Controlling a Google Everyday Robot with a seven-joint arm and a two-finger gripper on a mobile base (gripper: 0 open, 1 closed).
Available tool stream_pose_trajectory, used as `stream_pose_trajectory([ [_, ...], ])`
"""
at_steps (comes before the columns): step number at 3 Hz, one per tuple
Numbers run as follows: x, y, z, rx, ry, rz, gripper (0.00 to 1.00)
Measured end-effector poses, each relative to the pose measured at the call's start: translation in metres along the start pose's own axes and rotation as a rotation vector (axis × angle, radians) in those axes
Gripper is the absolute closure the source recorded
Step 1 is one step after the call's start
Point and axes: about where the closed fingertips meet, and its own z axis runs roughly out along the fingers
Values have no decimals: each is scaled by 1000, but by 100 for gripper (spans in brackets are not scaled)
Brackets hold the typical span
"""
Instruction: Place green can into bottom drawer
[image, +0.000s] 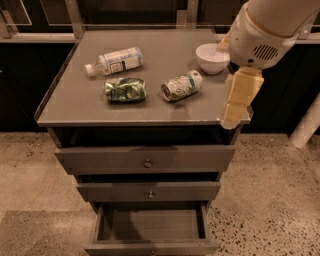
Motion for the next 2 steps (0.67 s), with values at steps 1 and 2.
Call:
stream_pose_trajectory([
  [1, 3, -8, 3, 28, -45, 50, 0],
  [2, -7, -35, 27, 47, -170, 119, 0],
])
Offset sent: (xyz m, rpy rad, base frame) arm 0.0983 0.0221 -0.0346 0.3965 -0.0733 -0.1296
